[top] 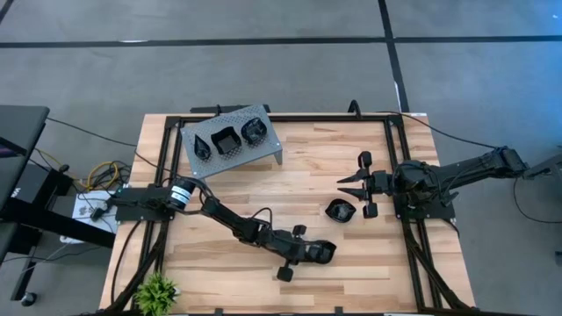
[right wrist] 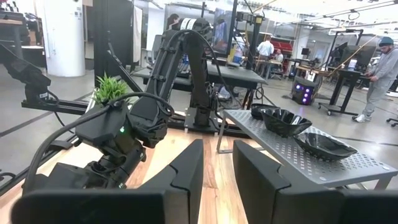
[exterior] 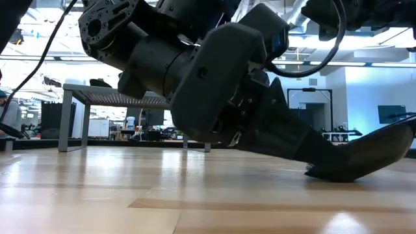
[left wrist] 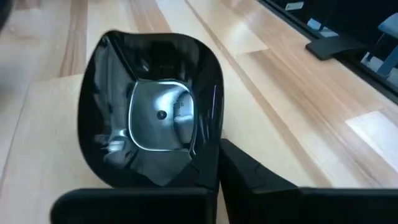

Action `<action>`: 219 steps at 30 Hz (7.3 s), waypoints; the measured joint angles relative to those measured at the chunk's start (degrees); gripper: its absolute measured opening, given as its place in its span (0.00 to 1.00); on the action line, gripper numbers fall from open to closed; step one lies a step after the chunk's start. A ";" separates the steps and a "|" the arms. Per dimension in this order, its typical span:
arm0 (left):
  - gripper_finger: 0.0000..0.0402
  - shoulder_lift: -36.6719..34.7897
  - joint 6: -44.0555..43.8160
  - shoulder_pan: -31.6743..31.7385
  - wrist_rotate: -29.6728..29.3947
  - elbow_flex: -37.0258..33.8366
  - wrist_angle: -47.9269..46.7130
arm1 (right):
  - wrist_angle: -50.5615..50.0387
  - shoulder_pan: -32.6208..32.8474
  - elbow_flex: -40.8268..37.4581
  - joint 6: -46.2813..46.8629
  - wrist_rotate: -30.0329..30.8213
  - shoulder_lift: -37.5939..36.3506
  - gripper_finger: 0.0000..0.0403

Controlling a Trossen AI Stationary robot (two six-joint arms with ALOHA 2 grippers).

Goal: Pick & Place Mini shaped plates
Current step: Stack the black leaf plate on top of the black leaf plate on the shelf

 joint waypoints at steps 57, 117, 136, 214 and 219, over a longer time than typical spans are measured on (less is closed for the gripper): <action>0.02 -42.21 -11.14 32.27 -37.97 -3.26 -63.49 | -4.16 0.07 0.00 6.29 -0.02 0.00 0.20; 0.34 -19.41 1.17 6.43 -16.02 -4.42 -12.21 | -23.85 11.87 0.07 25.17 -1.35 14.14 0.20; 0.34 -19.43 1.17 6.38 -16.00 -4.42 -13.51 | -23.37 20.33 0.07 24.41 10.45 31.31 0.20; 0.02 -19.80 -7.84 0.34 -13.71 -14.71 -16.48 | -39.39 8.84 47.54 -3.40 3.23 62.99 0.28; 0.02 -24.46 -7.84 1.33 -14.60 -14.72 -16.67 | -56.64 8.76 55.34 -1.97 3.80 58.40 0.28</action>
